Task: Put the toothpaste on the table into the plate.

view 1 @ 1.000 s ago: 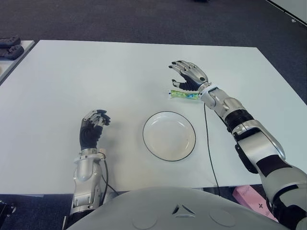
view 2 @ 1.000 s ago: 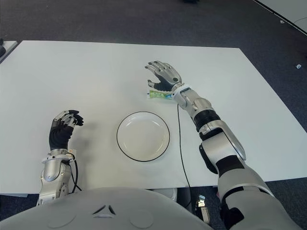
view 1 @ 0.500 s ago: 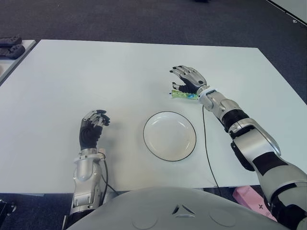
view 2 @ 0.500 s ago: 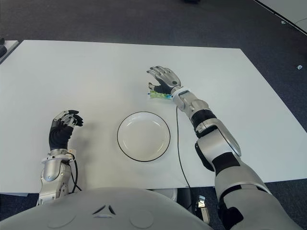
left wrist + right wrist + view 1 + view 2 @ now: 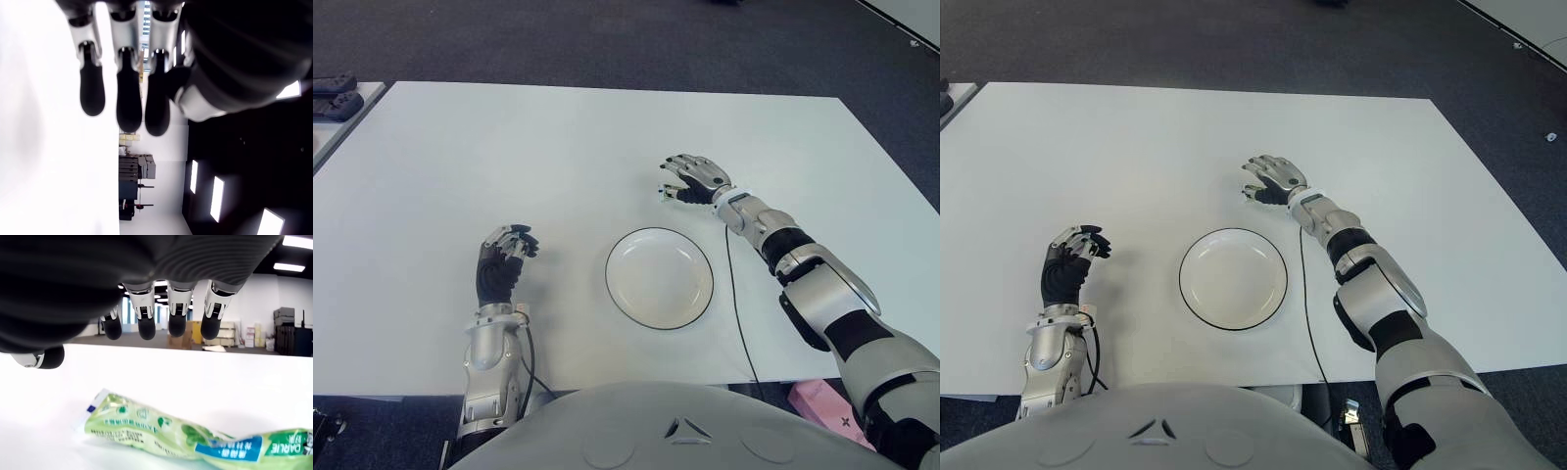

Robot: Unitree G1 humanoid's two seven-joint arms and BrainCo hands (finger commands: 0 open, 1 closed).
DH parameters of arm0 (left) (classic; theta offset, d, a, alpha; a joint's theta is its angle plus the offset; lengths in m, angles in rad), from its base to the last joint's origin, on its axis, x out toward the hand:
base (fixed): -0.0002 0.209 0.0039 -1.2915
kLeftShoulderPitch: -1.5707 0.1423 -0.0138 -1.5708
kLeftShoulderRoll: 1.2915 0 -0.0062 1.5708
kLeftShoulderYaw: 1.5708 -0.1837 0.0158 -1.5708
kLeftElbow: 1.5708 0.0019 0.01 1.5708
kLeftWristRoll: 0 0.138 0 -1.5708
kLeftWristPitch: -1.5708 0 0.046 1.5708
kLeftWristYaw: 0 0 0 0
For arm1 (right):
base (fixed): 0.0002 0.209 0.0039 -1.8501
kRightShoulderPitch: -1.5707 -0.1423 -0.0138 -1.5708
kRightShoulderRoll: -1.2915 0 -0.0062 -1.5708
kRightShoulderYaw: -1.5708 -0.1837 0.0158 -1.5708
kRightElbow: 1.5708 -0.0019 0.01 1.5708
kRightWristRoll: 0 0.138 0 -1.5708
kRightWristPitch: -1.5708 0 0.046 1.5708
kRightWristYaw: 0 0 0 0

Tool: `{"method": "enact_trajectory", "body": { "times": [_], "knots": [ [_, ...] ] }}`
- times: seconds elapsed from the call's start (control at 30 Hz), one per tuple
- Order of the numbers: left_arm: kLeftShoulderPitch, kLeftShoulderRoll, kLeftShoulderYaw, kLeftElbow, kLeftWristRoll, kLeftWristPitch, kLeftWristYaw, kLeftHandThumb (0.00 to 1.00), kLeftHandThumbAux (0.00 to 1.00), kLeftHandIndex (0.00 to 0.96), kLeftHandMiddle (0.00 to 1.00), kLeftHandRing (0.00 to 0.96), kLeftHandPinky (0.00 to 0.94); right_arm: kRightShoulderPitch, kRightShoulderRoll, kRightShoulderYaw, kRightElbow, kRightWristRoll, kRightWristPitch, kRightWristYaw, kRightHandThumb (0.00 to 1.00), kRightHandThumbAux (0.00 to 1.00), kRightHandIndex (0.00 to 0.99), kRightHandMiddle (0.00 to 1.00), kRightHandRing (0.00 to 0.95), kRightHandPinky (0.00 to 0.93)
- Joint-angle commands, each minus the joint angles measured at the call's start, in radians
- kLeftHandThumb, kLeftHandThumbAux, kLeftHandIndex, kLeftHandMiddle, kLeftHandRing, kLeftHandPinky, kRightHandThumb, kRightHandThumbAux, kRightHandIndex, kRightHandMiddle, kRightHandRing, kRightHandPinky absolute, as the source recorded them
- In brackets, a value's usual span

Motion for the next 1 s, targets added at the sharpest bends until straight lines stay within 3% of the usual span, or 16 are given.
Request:
{"method": "enact_trajectory", "body": {
  "times": [0.03, 1.0],
  "knots": [
    [0.003, -0.002, -0.001, 0.011, 0.001, 0.0, 0.001, 0.703, 0.721, 0.437, 0.568, 0.568, 0.537, -0.019, 0.016, 0.021, 0.025, -0.013, 0.024, 0.018, 0.583, 0.145, 0.0, 0.0, 0.0, 0.0],
    [0.01, -0.005, 0.0, 0.017, -0.011, -0.022, 0.0, 0.703, 0.721, 0.437, 0.564, 0.565, 0.533, 0.018, 0.049, 0.071, 0.152, -0.004, 0.115, 0.046, 0.613, 0.144, 0.0, 0.0, 0.0, 0.0]
  ]
}}
